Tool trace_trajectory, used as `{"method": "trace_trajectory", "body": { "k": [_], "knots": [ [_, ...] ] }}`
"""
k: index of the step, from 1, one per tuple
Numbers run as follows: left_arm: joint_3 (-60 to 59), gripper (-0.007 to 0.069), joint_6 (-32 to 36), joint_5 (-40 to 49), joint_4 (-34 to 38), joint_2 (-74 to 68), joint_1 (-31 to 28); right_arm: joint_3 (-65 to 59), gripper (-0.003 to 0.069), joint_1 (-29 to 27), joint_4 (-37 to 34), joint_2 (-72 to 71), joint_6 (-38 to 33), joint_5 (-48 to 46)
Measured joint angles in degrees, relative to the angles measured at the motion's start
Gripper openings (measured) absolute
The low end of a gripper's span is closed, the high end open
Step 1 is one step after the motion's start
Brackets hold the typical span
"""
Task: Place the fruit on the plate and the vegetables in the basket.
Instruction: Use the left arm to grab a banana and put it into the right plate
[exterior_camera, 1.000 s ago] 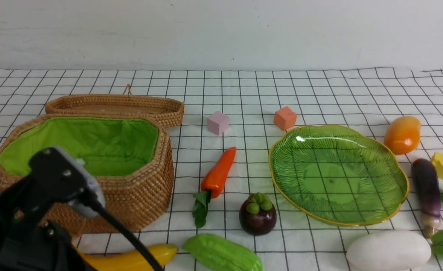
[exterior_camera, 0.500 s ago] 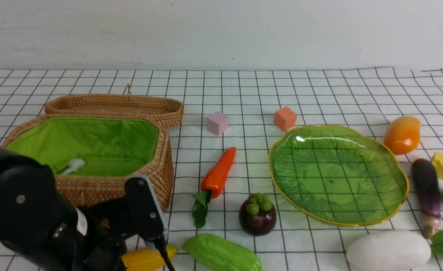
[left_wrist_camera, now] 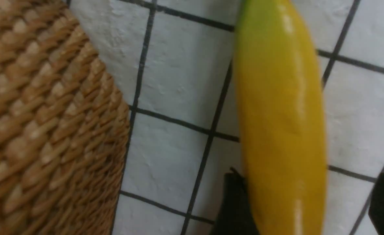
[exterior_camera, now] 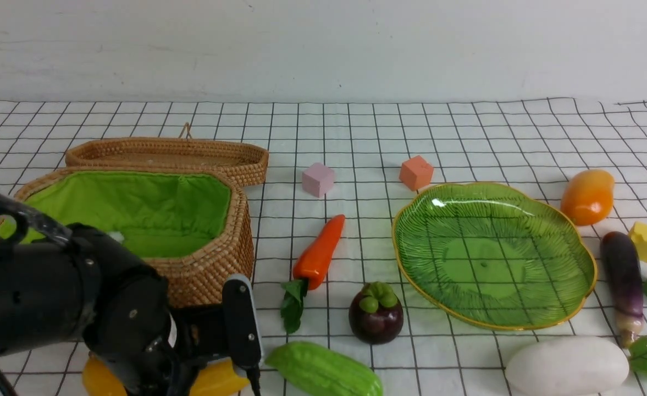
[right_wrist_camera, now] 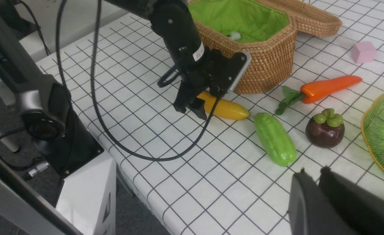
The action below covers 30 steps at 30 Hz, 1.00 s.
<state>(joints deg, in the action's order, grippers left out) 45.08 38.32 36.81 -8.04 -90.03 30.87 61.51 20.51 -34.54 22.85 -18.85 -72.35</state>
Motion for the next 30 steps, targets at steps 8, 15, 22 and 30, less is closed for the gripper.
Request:
{"method": "trace_trajectory", "body": {
  "k": [8, 15, 22, 30],
  "knots": [
    [0.06, 0.0300, -2.13, 0.14, -0.75, -2.99, 0.00, 0.00, 0.0088, 0.00, -3.64, 0.00, 0.00, 0.00],
    [0.06, 0.0305, -6.94, 5.23, -0.56, 1.08, 1.53, 0.00, 0.0090, 0.00, -3.89, 0.00, 0.00, 0.00],
    [1.07, 0.0305, -12.65, 12.27, 0.85, 13.52, 10.12, 0.00, 0.0102, 0.00, -3.40, 0.00, 0.00, 0.00],
    [19.27, 0.0305, -11.08, 4.78, 1.42, 10.10, 17.51, 0.00, 0.0103, 0.00, 10.98, 0.00, 10.97, 5.64]
  ]
}}
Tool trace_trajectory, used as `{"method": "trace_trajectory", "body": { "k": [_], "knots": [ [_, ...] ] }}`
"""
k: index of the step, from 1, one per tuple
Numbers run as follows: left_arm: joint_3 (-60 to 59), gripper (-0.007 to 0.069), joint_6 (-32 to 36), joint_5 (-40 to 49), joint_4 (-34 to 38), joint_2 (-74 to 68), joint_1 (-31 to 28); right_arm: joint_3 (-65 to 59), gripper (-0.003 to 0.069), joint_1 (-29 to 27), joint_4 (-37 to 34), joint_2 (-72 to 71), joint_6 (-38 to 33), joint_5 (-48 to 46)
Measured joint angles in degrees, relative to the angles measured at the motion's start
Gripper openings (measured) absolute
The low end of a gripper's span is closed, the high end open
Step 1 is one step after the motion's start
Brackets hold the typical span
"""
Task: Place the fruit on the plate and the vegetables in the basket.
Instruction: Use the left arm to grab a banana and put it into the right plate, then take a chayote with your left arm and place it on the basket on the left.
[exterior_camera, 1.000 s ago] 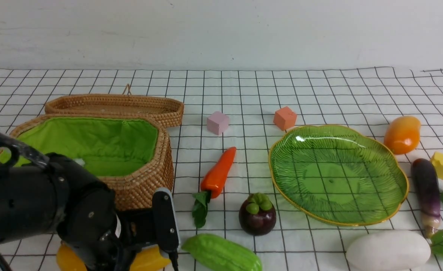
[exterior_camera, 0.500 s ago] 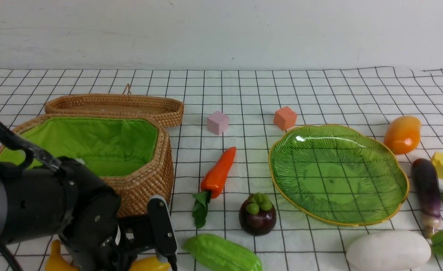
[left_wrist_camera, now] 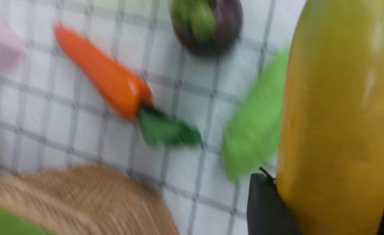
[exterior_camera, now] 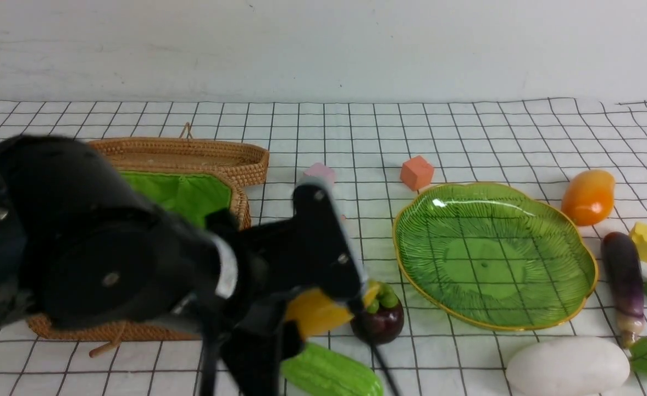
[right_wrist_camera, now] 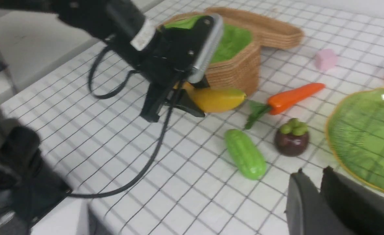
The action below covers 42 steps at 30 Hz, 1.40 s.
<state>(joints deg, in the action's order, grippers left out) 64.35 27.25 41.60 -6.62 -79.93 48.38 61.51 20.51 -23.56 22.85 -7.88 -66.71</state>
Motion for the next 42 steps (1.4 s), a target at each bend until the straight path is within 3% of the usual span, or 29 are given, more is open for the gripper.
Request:
{"method": "trace_trajectory", "body": {
  "k": [7, 14, 18, 21, 23, 27, 31, 32, 34, 38, 39, 40, 42],
  "knots": [
    [24.87, 0.0305, 8.21, -3.04, 7.44, -22.65, 1.05, 0.00, 0.0107, 0.00, 16.50, 0.00, 13.70, -0.17],
    [47.60, 0.0305, 9.92, 2.97, 10.24, -42.80, 1.05, 0.00, 0.0109, 0.00, 17.83, 0.00, 15.24, -2.77],
    [59.43, 0.0317, 10.03, 2.03, 10.42, -53.70, 1.05, 0.00, 0.0113, 0.02, 13.91, 0.00, 15.24, -3.85],
    [60.93, 0.0372, 10.03, 0.23, 10.57, -56.26, 1.05, 0.00, 0.0116, 0.02, 11.92, 0.00, 15.01, -4.80],
    [61.15, 0.0491, 10.03, -0.95, 11.08, -57.66, 1.05, -0.03, 0.0119, 0.02, 10.79, 0.00, 13.87, -5.70],
    [61.15, 0.0640, 10.03, 0.24, 12.76, -57.08, 1.05, -0.03, 0.0120, 0.02, 10.27, 0.00, 11.86, -5.70],
    [61.08, 0.0655, 8.27, 5.04, 13.90, -54.63, 1.05, -0.03, 0.0120, 0.02, 10.27, 0.00, 10.36, -5.65],
    [60.79, 0.0638, 6.52, 7.80, 13.99, -53.19, 1.05, -0.03, 0.0120, 0.02, 10.27, 0.00, 10.16, -5.65],
    [60.53, 0.0528, -0.21, 16.99, 12.88, -48.18, 1.05, -0.03, 0.0123, 0.02, 10.27, 0.00, 10.02, -5.65],
    [59.94, 0.0198, -13.25, 28.13, 7.67, -38.39, 1.05, -0.03, 0.0124, 0.02, 10.14, 0.00, 9.88, -5.58],
    [59.79, 0.0158, -14.49, 28.27, 7.41, -37.86, 1.05, -0.03, 0.0124, 0.02, 10.14, 0.00, 9.87, -5.58],
    [57.85, 0.0038, -17.83, 28.79, 5.88, -33.60, 1.05, -0.03, 0.0124, 0.02, 10.03, 0.00, 9.82, -5.42],
    [55.25, -0.0001, -18.74, 29.03, 5.26, -30.34, 1.05, -0.03, 0.0126, 0.02, 9.98, 0.00, 9.82, -5.16]
  ]
}}
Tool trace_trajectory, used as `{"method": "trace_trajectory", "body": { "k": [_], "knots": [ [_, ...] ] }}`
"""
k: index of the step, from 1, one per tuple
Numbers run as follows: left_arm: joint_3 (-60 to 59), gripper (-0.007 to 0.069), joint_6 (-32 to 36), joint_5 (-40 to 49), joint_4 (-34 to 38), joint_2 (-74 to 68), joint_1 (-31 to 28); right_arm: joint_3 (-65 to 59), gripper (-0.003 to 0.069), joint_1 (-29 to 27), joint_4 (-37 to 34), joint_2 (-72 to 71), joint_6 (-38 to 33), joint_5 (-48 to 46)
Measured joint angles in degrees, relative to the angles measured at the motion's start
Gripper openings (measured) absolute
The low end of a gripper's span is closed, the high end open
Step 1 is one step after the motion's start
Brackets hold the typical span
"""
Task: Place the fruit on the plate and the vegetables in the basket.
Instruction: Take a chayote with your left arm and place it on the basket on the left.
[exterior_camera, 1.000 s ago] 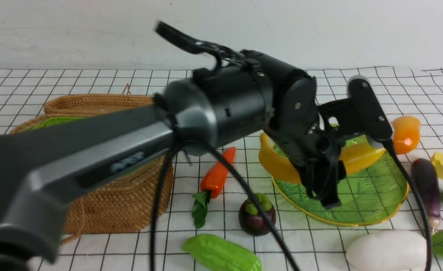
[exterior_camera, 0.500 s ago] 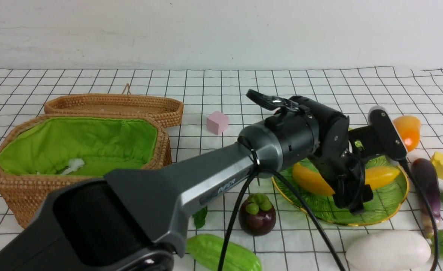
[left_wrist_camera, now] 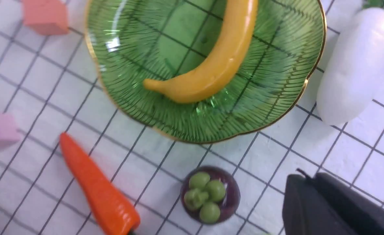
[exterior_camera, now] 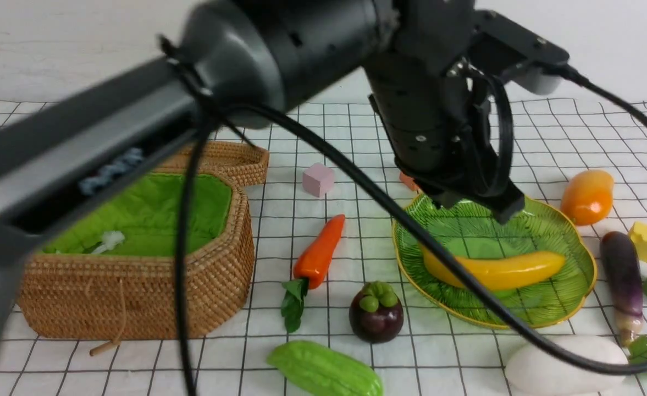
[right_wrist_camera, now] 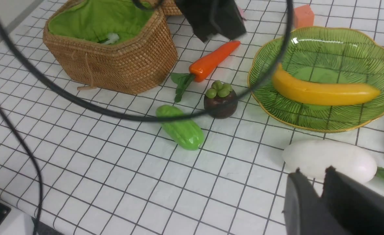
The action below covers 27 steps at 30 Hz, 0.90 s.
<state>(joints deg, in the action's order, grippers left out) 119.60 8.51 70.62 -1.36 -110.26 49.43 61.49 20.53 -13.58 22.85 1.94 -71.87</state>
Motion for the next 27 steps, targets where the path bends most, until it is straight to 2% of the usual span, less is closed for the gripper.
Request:
{"method": "trace_trajectory", "body": {
  "k": [3, 5, 8, 10, 11, 12, 15, 19, 20, 23, 27],
  "knots": [
    [-11.81, -0.0013, 1.49, 0.35, -0.13, 8.98, 0.00, 0.00, 0.0127, 0.00, -0.06, 0.00, 0.00, 0.12],
    [-19.57, -0.0013, 5.28, 0.44, -0.08, 12.90, 0.00, 0.00, 0.0129, 0.00, -0.18, 0.00, 0.00, 0.12],
    [-30.67, 0.0010, 15.39, 0.77, -0.08, 16.19, 0.00, -0.19, 0.0130, 0.00, -0.20, 0.00, 0.00, 0.15],
    [-37.74, 0.0088, 24.68, -0.06, -0.08, 16.22, 0.00, -0.60, 0.0130, 0.00, -0.20, 0.00, -0.49, 0.21],
    [-38.21, 0.0098, 25.46, -0.50, -0.08, 16.14, 0.00, -0.68, 0.0130, 0.00, -0.20, 0.00, -0.49, 0.21],
    [-40.83, 0.0176, 30.21, -2.64, -0.08, 15.34, 0.00, -0.68, 0.0130, 0.00, -0.20, 0.00, -1.31, 0.28],
    [-43.50, 0.0405, 35.09, -9.21, -1.44, 12.73, 0.00, -0.68, 0.0130, 0.00, -0.26, 0.00, -2.37, 0.37],
    [-43.65, 0.0607, 35.86, -16.62, -3.55, 9.24, 0.00, -0.68, 0.0130, 0.00, -1.06, 0.00, -2.79, 0.37],
    [-43.65, 0.0631, 36.01, -17.80, -3.82, 8.38, 0.00, -0.68, 0.0130, 0.00, -1.19, 0.00, -2.79, 0.37],
    [-43.65, 0.0659, 36.33, -19.88, -4.89, 4.97, 0.00, -0.68, 0.0131, 0.00, -1.24, 0.00, -2.79, 0.30],
    [-43.65, 0.0615, 36.43, -20.87, -8.44, 0.27, 0.00, -0.68, 0.0134, 0.00, -1.32, 0.00, -2.79, -0.49]
  ]
}}
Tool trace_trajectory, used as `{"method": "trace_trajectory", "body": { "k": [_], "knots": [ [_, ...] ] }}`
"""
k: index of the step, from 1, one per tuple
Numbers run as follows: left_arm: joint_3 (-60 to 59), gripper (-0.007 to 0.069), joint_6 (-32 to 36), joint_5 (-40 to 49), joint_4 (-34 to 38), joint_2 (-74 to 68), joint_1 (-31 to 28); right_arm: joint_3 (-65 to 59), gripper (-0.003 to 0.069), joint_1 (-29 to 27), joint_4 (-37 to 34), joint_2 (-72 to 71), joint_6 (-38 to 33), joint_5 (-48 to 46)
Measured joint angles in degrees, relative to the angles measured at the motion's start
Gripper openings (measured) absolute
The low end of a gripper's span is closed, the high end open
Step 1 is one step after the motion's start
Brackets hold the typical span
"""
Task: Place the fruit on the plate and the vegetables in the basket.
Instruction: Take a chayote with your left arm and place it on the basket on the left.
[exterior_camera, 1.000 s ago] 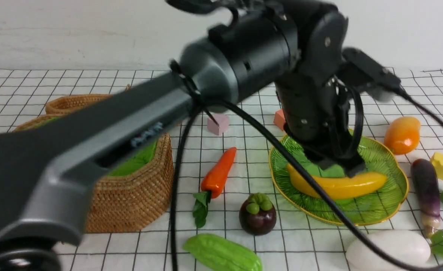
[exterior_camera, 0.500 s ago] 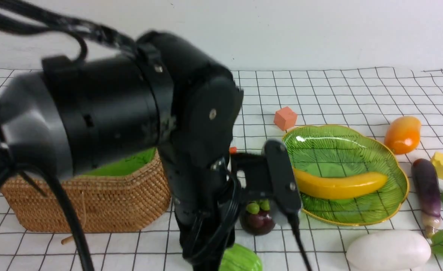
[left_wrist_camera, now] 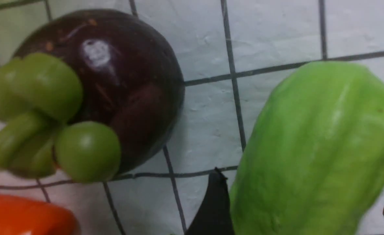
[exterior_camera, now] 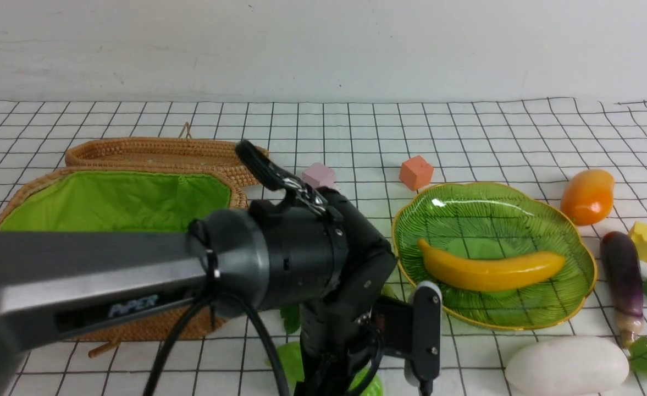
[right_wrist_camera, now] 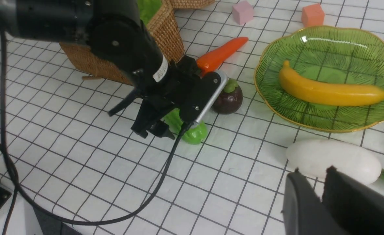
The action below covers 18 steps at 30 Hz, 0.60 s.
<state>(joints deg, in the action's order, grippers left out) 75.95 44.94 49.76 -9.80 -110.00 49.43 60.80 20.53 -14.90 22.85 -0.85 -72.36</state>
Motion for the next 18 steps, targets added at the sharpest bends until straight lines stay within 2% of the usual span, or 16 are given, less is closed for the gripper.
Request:
{"method": "trace_trajectory", "body": {
  "k": [3, 4, 5, 6, 11, 18],
  "knots": [
    [0.00, 0.0554, -0.18, -1.37, -1.45, -2.12, -0.05, 0.00, 0.0134, 0.00, -0.13, 0.00, 0.00, 0.00],
    [0.00, 0.0494, -0.90, -1.27, -1.80, -2.86, -0.05, 0.00, 0.0135, 0.00, -0.20, 0.00, 0.00, 0.00],
    [0.00, 0.0487, -1.04, -1.30, -1.86, -2.86, -0.05, 0.00, 0.0136, 0.00, -0.31, 0.00, 0.00, 0.00],
    [0.00, 0.0449, -2.57, -1.36, -2.01, -2.86, -0.05, 0.00, 0.0138, 0.00, -0.57, 0.00, 0.00, 0.00],
    [0.00, 0.0450, -7.71, 0.18, -2.29, -2.66, -0.05, 0.00, 0.0141, 0.00, -1.74, 0.00, 0.00, 0.00],
    [0.55, 0.0450, -11.44, 8.86, -2.49, 6.36, 1.20, 0.00, 0.0141, 0.10, -3.29, 0.00, -0.05, 0.38]
  ]
}}
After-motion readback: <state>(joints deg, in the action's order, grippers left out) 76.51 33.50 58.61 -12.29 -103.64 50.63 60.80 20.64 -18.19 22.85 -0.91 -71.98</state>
